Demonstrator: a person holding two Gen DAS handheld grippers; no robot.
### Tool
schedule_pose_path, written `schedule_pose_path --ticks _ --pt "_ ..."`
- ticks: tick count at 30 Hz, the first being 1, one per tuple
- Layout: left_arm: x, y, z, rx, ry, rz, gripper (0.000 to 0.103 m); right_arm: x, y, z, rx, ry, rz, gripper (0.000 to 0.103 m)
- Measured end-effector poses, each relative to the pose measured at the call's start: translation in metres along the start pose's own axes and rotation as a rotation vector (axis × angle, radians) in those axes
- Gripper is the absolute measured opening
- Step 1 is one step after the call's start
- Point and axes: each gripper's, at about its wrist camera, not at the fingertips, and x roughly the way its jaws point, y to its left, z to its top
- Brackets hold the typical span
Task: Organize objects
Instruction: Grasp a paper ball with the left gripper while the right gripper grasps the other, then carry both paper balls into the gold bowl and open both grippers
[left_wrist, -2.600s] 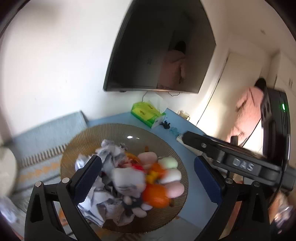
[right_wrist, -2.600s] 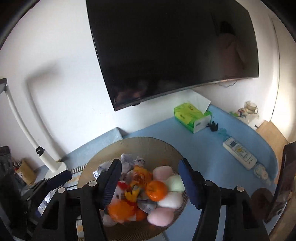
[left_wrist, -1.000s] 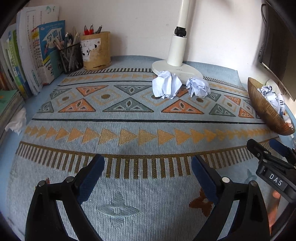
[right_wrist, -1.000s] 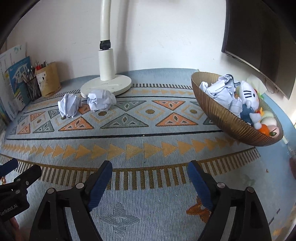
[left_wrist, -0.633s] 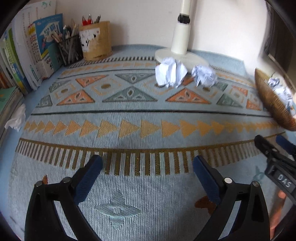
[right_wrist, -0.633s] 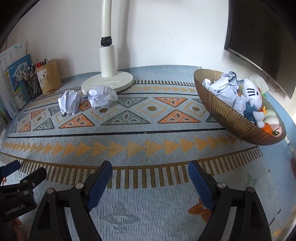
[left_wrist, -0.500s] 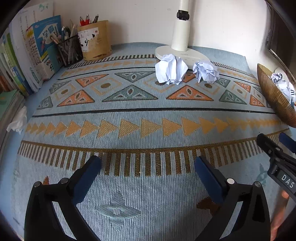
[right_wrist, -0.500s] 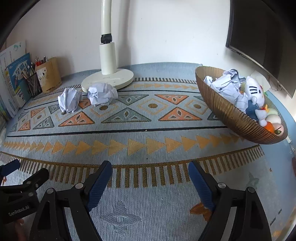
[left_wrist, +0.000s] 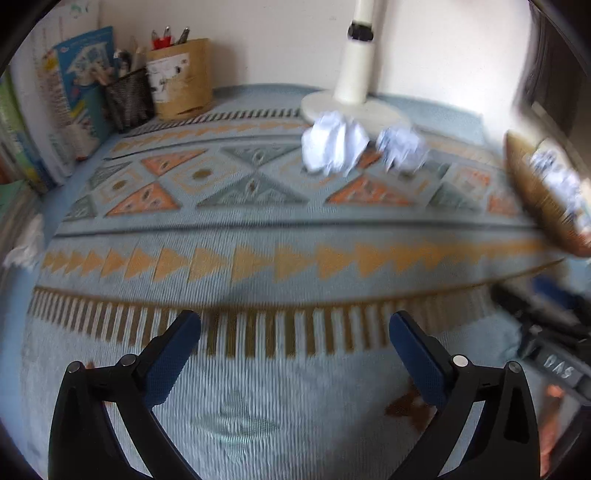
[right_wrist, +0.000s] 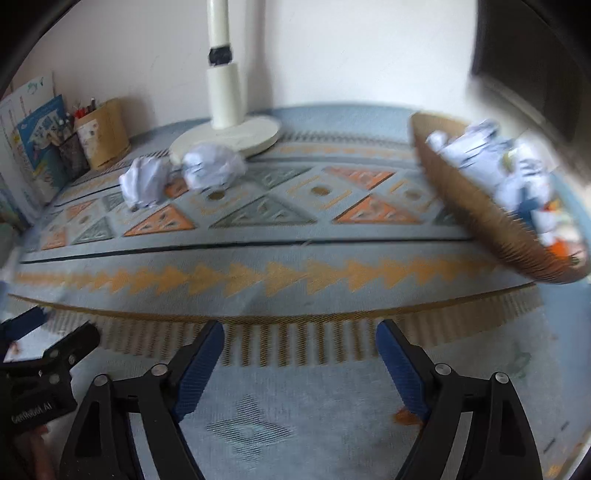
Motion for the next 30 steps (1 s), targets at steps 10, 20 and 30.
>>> schedule_pose_path --ticks 10,20,30 --pt "0.042 0.005 0.101 0.105 -0.093 -0.147 0.092 0.026 0.032 0.106 -0.085 -0.037 0.166 0.067" --pt "0.085 0.003 0.111 0.093 -0.017 -0.275 0.053 0.086 0.031 0.13 -0.055 0.047 0.402 0.048" --pt "0.019 -0.041 0.108 0.175 -0.168 -0.341 0.034 0.017 0.005 0.115 -0.068 -0.131 0.278 0.044"
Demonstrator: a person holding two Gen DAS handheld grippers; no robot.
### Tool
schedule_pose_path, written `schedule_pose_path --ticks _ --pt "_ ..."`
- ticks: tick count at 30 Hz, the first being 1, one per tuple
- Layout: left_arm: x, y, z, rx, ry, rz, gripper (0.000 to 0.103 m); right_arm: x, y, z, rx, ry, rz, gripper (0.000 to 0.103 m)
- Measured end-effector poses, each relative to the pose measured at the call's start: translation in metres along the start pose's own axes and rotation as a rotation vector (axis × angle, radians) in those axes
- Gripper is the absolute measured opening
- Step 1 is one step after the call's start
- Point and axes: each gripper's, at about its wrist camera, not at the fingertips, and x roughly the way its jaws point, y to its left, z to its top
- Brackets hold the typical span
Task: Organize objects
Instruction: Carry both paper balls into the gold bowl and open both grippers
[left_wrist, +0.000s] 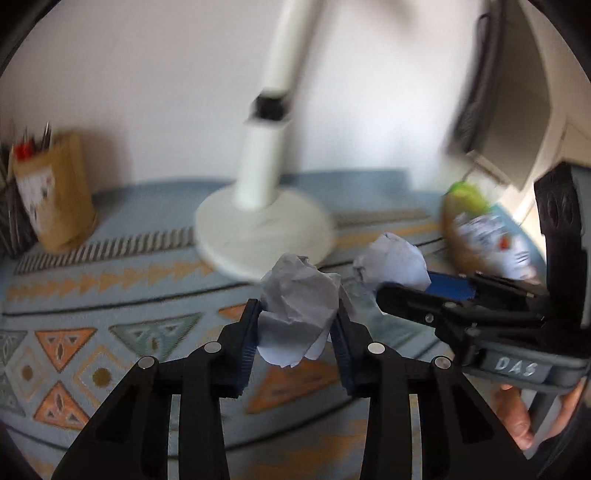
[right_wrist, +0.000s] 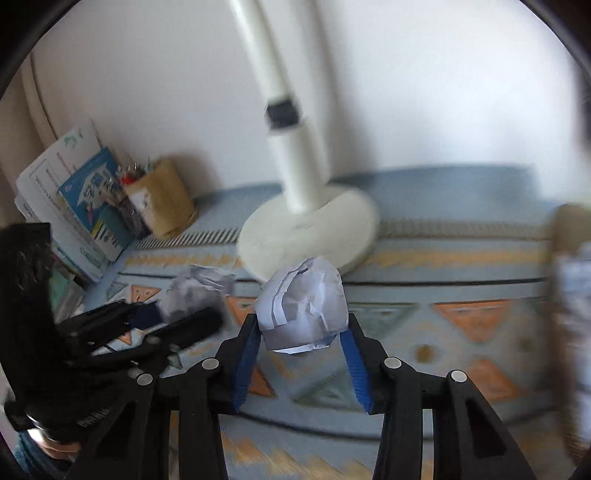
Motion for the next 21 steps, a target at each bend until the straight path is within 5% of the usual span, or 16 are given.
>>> schedule_pose_path --ticks 6,9,13,17,18,20,21 --pt "-0.017 -0.102 0.034 0.057 -0.081 -0.197 0.034 -0.116 -0.06 0.001 0.042 -0.178 -0.253 0.045" --pt "0.003 -0.158 0.051 0.118 -0.089 -0.214 0.034 -0.153 -0.119 0.006 0.141 -0.208 -0.41 0.045" --pt "0.05 -0.2 0.062 0.133 -0.071 -0.231 0.035 -0.164 -0.186 0.002 0.255 -0.172 -0.47 0.045" --pt "0.075 -0.215 0.061 0.12 -0.046 -0.254 0.037 -0.161 -0.206 -0.005 0.271 -0.167 -0.498 0.046" --pt "0.078 -0.216 0.061 0.116 -0.052 -0.262 0.04 -0.161 -0.209 -0.007 0.279 -0.166 -0.496 0.047" --pt "0.081 -0.217 0.06 0.106 -0.045 -0.246 0.082 -0.158 -0.215 -0.008 0.302 -0.152 -0.5 0.063" --pt "0.079 -0.214 0.06 0.103 -0.045 -0.23 0.088 -0.159 -0.217 -0.011 0.308 -0.151 -0.506 0.066"
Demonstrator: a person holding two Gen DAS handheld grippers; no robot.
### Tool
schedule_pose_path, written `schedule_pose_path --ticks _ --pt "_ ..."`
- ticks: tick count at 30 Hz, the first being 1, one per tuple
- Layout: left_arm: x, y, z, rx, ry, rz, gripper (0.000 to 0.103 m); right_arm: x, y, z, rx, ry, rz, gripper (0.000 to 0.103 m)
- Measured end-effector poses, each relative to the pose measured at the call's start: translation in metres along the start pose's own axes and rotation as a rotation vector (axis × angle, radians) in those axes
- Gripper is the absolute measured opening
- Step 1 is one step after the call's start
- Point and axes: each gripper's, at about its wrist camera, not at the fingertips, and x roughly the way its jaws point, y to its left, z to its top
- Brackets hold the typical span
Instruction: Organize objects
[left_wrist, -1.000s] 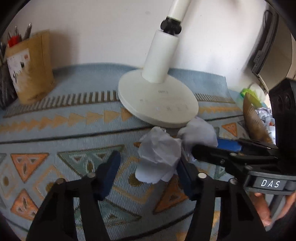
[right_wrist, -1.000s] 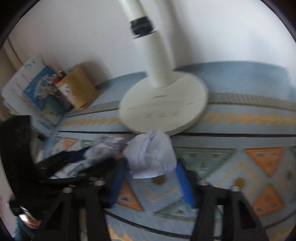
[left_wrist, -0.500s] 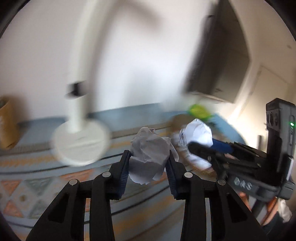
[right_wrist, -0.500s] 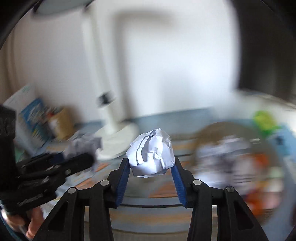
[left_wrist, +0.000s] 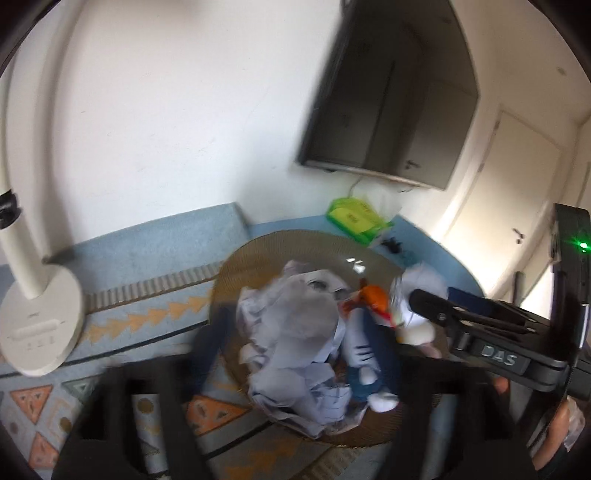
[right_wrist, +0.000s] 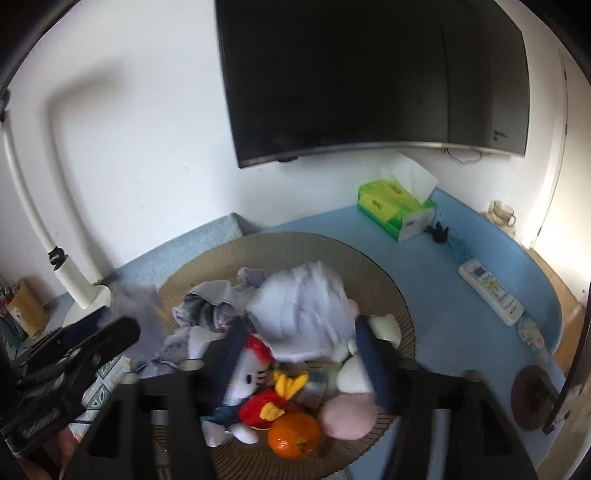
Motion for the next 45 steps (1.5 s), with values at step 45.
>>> schedule_pose_path --ticks 45 --pt "-0.178 0.183 -0.19 -0.321 0.211 0.711 0.103 0.01 0.238 -0.182 -0.417 0.257 0.268 0.103"
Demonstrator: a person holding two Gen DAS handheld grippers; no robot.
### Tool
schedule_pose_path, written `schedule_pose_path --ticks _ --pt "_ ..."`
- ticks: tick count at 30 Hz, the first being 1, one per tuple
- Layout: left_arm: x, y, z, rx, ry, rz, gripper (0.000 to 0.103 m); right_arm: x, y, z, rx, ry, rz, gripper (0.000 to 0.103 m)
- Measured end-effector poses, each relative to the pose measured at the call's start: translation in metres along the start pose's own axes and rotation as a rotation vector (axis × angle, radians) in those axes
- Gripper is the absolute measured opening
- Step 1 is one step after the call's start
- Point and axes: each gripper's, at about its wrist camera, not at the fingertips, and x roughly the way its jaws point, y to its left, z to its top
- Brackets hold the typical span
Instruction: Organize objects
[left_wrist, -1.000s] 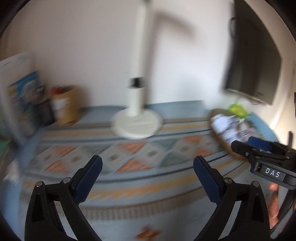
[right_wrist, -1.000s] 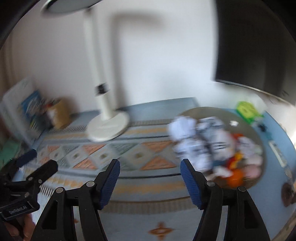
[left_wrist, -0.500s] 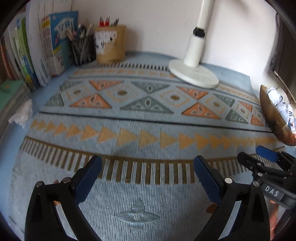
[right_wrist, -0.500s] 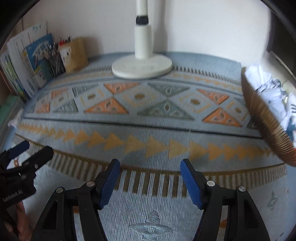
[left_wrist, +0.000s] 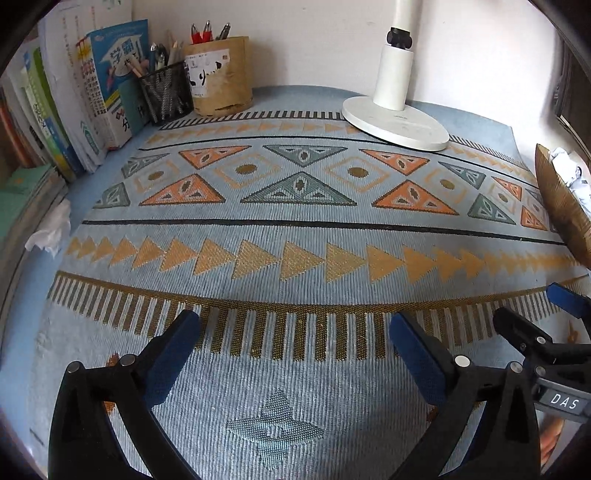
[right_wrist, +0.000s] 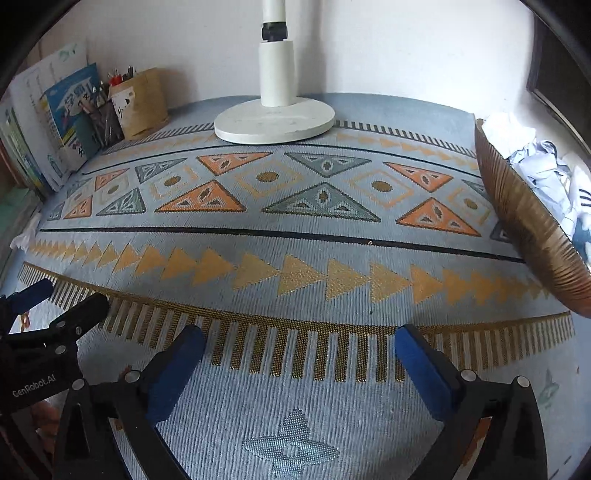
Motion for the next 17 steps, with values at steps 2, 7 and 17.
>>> schedule_pose_path --ticks 2,7,17 --pt "-0.0002 0.0003 0.0001 -0.001 0.0 -0.002 0.103 -0.001 0.0005 -0.0021 0.014 -0.021 -0.01 0.103" --pt "0.0011 0.0009 0.0008 0.0 0.001 -0.005 0.103 -0.0013 0.0013 -0.0014 0.012 -0.022 -0.011 0.103" --pt "0.0018 0.0011 0.0012 0.001 0.001 -0.004 0.103 -0.0008 0.0014 -0.0015 0.012 -0.022 -0.011 0.103"
